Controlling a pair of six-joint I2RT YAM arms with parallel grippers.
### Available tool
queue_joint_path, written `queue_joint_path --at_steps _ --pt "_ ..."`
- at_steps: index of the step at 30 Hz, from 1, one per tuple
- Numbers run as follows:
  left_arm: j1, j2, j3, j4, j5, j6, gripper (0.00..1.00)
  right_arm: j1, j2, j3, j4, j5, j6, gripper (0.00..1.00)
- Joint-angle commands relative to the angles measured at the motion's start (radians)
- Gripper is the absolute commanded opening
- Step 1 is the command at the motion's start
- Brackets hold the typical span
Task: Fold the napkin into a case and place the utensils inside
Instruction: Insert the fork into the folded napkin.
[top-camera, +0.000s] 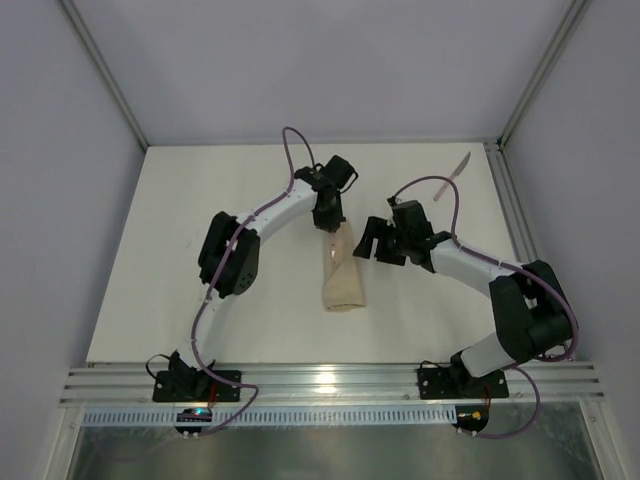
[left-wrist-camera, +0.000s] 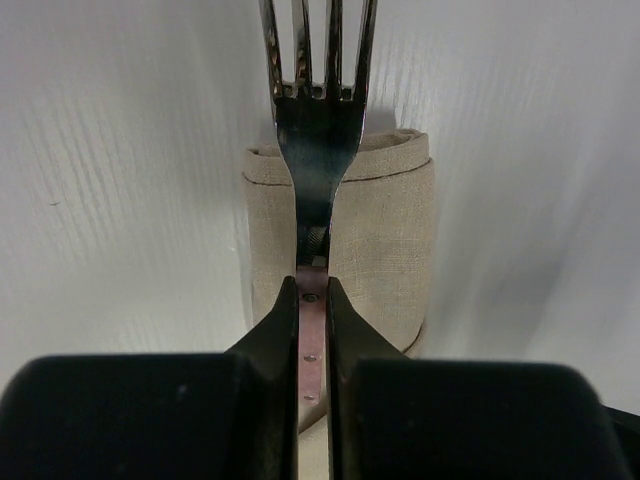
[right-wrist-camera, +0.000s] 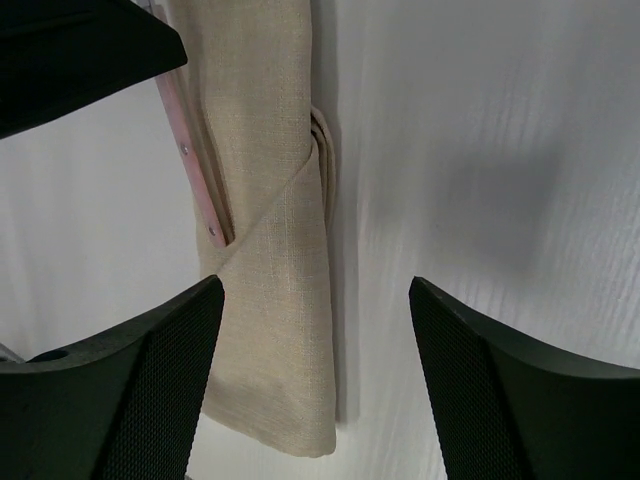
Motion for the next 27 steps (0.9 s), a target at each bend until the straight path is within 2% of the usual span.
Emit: queue_joint_path --at_steps 1,8,13,27 --pt "-0.002 -0.040 -0.019 -0.029 0.028 -0.039 0.00 0.007 0.024 -0.018 0.086 -0.059 0.037 0.77" --pt "-0.020 -0.056 -0.033 -0.043 0.034 -0.013 0.00 0.015 0.055 -0.015 0.094 -0.033 0.034 0.76" --pt "-0.039 -0.048 -0.049 -0.092 0.112 -0.028 0.00 0.015 0.057 -0.006 0.088 -0.028 0.023 0.76" --pt "-0.077 -0.060 -0.101 -0.146 0.115 -0.079 0.00 0.013 0.048 0.016 0.052 0.010 -0.001 0.75"
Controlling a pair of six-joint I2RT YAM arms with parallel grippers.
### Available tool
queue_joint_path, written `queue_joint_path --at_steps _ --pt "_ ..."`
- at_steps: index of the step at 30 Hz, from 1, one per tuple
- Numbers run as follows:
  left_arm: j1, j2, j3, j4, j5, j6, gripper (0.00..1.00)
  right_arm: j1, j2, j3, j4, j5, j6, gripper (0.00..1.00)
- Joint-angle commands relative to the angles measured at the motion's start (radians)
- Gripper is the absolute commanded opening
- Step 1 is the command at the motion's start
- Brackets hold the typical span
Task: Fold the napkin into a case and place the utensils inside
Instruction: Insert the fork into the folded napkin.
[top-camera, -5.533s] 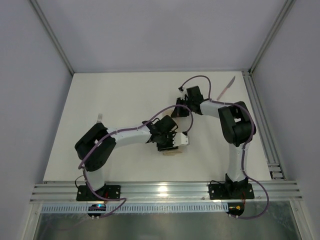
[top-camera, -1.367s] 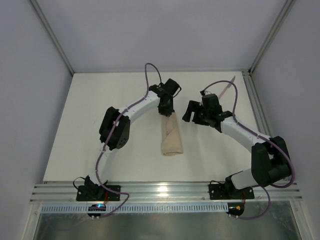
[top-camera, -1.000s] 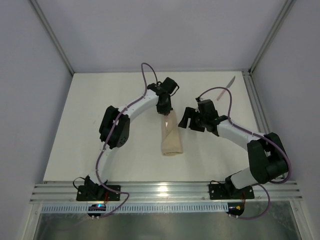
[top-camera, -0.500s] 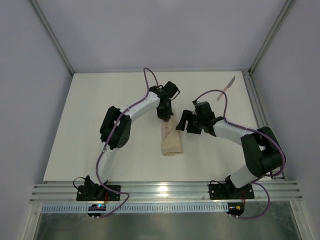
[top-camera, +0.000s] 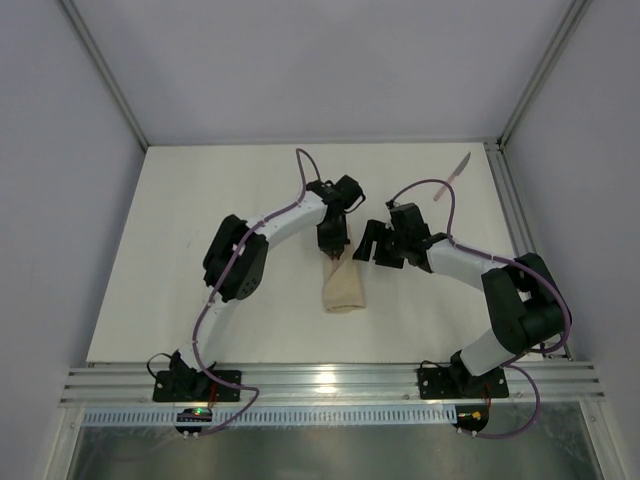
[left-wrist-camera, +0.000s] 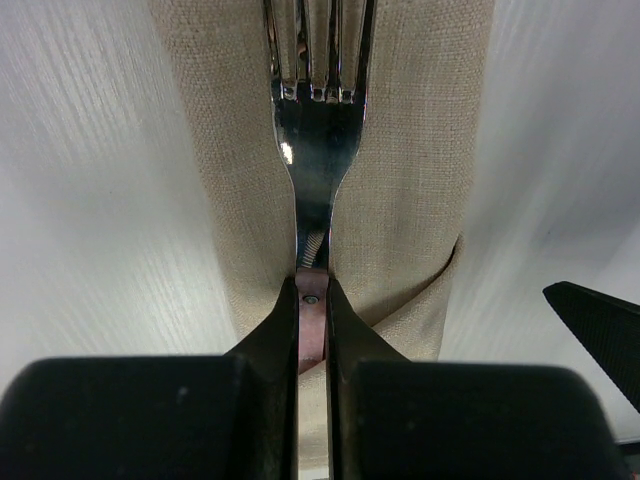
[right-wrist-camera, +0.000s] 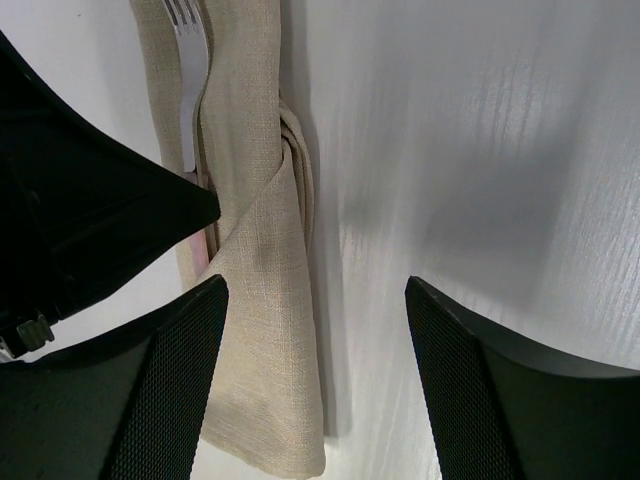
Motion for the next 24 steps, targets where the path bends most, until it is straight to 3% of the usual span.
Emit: queue_joint_path --at_steps 1,11,21,24 --pt "-0.012 -0.055 -0.009 -0.059 0.013 -0.034 0.00 0.007 -0.013 0.032 0.005 0.026 -0.016 0.75" --pt "-0.012 -0.032 -0.014 -0.073 0.062 -0.025 0.01 0.005 -0.015 0.045 -0.006 0.052 -0.025 0.75" --pt "-0.010 -0.035 0.018 -0.105 0.079 0.003 0.60 -0.039 -0.089 0.133 -0.128 0.155 -0.090 0.76" --pt "-0.003 -0.059 0.024 -0.118 0.081 0.004 0.62 -0.123 -0.113 0.212 -0.177 0.195 -0.108 0.77"
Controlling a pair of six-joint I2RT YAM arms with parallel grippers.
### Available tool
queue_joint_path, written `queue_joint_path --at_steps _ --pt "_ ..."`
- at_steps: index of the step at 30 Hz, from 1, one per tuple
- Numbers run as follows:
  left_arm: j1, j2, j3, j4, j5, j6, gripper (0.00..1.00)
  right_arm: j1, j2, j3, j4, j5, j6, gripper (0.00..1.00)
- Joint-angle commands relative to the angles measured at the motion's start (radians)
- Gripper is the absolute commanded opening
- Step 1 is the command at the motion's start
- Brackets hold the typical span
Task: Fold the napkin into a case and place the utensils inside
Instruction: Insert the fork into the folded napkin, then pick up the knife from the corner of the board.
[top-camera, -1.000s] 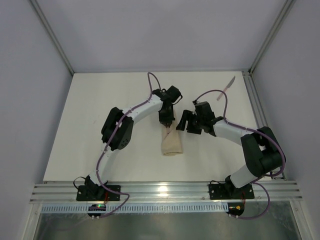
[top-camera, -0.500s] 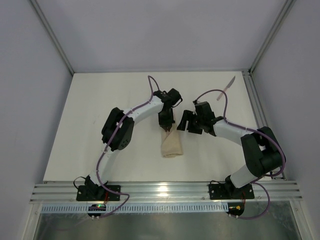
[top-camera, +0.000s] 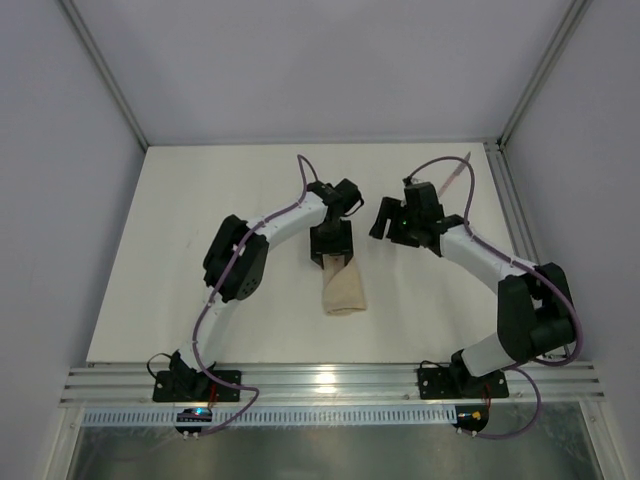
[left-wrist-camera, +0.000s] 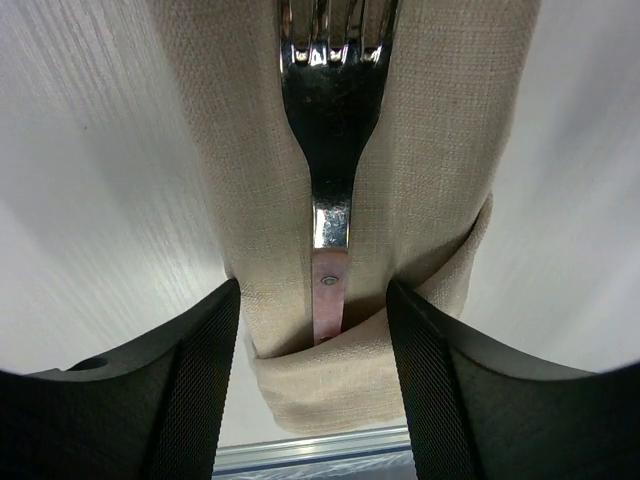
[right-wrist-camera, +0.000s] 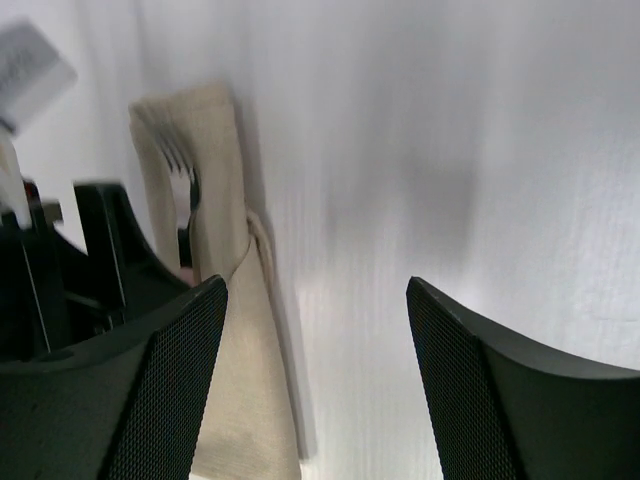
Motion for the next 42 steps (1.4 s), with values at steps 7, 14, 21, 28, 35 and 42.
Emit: queue_joint_path --at_steps 7,14,21,28,35,42 --pt "0.042 -0.110 0.090 -0.062 -0.045 0.044 0.62 -0.309 0.110 0.447 -0.169 0.210 -0.071 0.76" --pt "0.128 -0.181 0.020 -0.004 -0.076 0.170 0.61 -0.443 0.500 0.908 -0.344 0.248 -0.045 0.76" --pt "0.175 -0.281 -0.150 0.128 -0.235 0.404 0.61 -0.467 0.864 1.317 -0.573 0.296 -0.074 0.76" --pt "0.175 -0.342 -0.275 0.246 -0.285 0.483 0.62 -0.475 0.936 1.344 -0.558 0.267 -0.075 0.75" --pt "0.185 -0.249 -0.227 0.235 -0.179 0.495 0.39 -0.481 1.051 1.515 -0.653 0.262 -0.074 0.69" --pt "0.206 -0.239 -0.203 0.220 -0.150 0.491 0.39 -0.492 1.091 1.529 -0.731 0.228 -0.057 0.66"
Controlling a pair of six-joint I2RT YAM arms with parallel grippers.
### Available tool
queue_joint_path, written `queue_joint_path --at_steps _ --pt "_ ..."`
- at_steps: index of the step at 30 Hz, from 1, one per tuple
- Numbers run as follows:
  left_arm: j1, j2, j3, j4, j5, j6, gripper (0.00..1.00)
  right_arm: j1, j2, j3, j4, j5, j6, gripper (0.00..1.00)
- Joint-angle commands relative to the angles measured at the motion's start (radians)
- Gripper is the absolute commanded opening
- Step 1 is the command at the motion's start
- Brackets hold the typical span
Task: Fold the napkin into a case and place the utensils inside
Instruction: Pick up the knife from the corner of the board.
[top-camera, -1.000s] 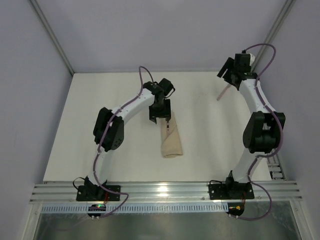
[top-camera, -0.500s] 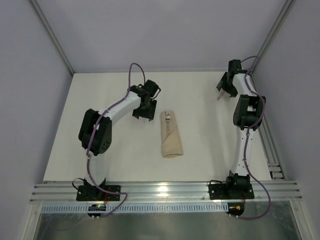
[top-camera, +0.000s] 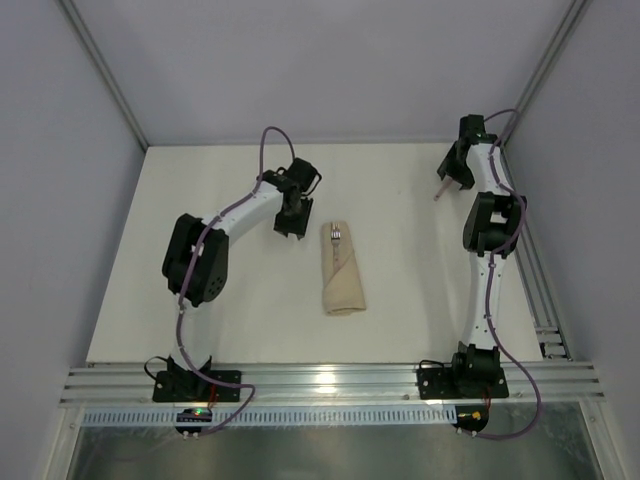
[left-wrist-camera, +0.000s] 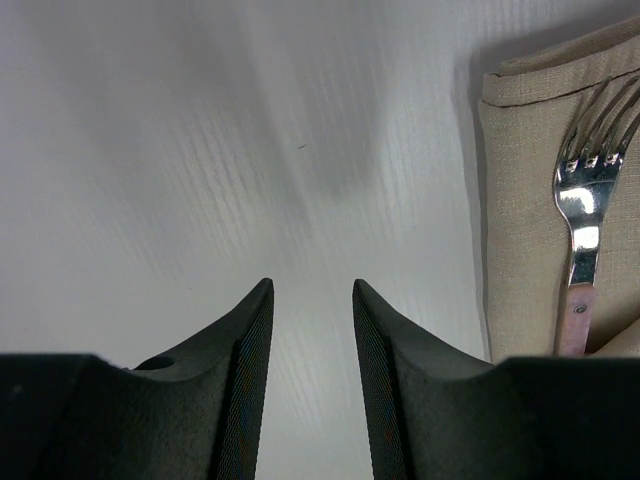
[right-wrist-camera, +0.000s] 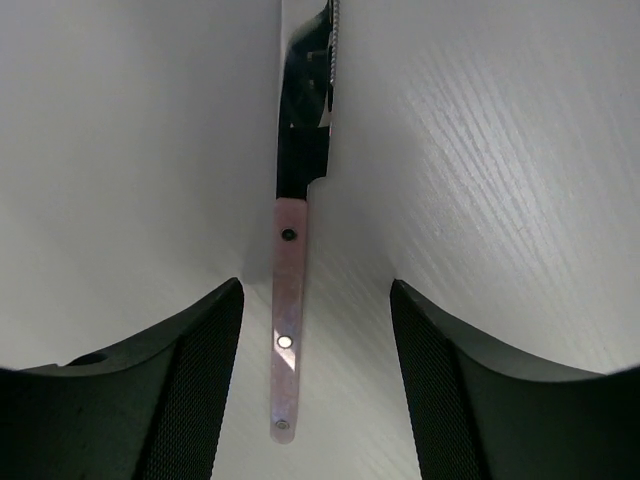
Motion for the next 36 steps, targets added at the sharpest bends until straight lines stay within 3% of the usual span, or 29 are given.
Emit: queue_joint_path --at_steps 1,4,5,9,10,12,15,18,22,29,36 --pt "0.017 -0.012 0.038 0.010 0.030 0.015 0.39 -0.006 0.019 0.000 -0.084 -0.037 0.009 0.64" --pt "0.026 -0.026 0.038 0.011 0.042 0.015 0.39 -0.009 0.051 0.024 -0.130 -0.071 -0.008 0.49" --pt "0.029 -0.029 0.039 0.011 0.044 0.013 0.39 -0.009 0.041 0.011 -0.124 -0.072 -0.011 0.35" --pt "0.031 -0.031 0.041 0.018 0.053 0.016 0.39 -0.009 -0.031 -0.110 -0.043 -0.069 -0.042 0.06" --pt "0.032 -0.022 0.042 0.021 0.053 0.019 0.39 -0.009 -0.045 -0.158 -0.037 -0.051 -0.051 0.04" --pt "0.034 -0.008 0.047 0.025 0.075 0.019 0.39 -0.008 -0.120 -0.239 0.006 -0.034 -0.073 0.04" --pt "0.035 0.030 0.053 0.047 0.154 0.018 0.37 -0.006 -0.302 -0.515 0.164 -0.020 -0.097 0.04" --pt "0.035 0.083 0.075 0.062 0.203 0.012 0.34 0.009 -0.542 -0.904 0.369 -0.022 -0.096 0.04" --pt "0.035 0.127 0.116 0.094 0.271 0.015 0.34 0.096 -0.783 -1.154 0.538 0.009 -0.111 0.04" --pt "0.037 0.117 0.085 0.140 0.322 0.010 0.34 0.411 -0.961 -1.307 0.702 0.086 -0.094 0.04" --pt "0.037 0.071 0.052 0.128 0.391 -0.004 0.34 0.579 -0.998 -1.352 0.946 0.080 -0.050 0.04"
